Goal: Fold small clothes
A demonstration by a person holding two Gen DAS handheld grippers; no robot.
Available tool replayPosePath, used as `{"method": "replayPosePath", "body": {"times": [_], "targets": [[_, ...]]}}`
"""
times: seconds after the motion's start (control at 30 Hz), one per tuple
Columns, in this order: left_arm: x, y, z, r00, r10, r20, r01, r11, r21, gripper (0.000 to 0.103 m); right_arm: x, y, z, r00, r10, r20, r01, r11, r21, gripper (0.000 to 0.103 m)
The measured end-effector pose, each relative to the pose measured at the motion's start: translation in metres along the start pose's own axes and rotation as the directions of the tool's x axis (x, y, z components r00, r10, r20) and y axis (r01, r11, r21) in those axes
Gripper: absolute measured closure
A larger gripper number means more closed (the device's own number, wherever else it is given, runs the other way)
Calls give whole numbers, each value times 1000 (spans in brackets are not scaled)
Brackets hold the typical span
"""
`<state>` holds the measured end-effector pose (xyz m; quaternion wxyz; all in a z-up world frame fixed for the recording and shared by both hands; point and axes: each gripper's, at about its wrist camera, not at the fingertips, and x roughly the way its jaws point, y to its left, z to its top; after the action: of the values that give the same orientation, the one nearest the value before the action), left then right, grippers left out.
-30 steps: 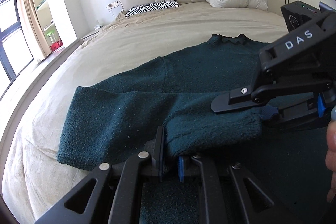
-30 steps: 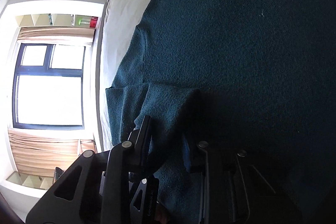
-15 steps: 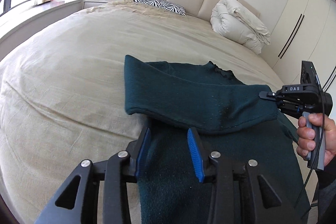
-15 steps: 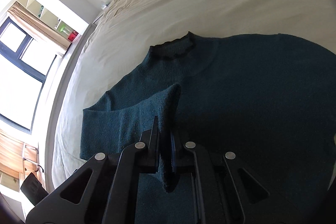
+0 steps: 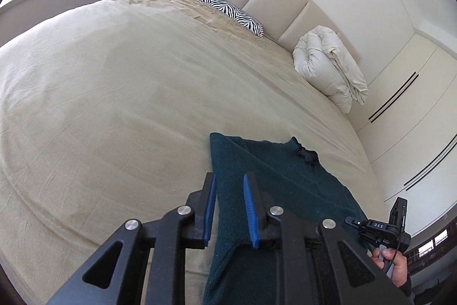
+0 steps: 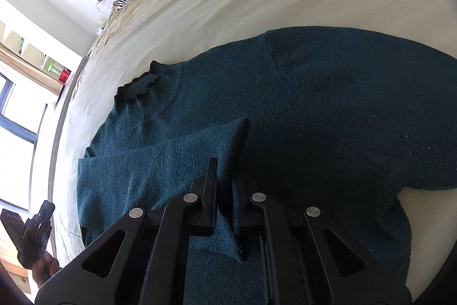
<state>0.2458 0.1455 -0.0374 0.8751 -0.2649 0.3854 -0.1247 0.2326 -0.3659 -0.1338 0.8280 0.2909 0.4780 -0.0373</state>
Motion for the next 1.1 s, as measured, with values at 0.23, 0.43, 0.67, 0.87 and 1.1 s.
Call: {"method": "replayPosePath", "body": {"times": [0.23, 0.43, 0.67, 0.87, 1.1], "targets": [[50, -1, 13, 985, -134, -109, 128, 990, -59, 84, 12, 4, -1, 1000, -5, -4, 5, 1000, 11, 96], [83, 9, 25, 965, -220, -141, 202, 971, -132, 84, 15, 0, 2, 1000, -5, -13, 5, 1000, 25, 96], [113, 28, 29, 953, -236, -192, 200, 962, -187, 84, 10, -2, 6, 1000, -15, -9, 15, 1000, 22, 96], [118, 31, 25, 952, -230, -203, 194, 964, -183, 85, 10, -3, 4, 1000, -14, -2, 14, 999, 43, 96], [138, 44, 30, 940, -243, -239, 187, 954, -235, 100, 13, -10, 4, 1000, 26, -11, -25, 997, 67, 97]]}}
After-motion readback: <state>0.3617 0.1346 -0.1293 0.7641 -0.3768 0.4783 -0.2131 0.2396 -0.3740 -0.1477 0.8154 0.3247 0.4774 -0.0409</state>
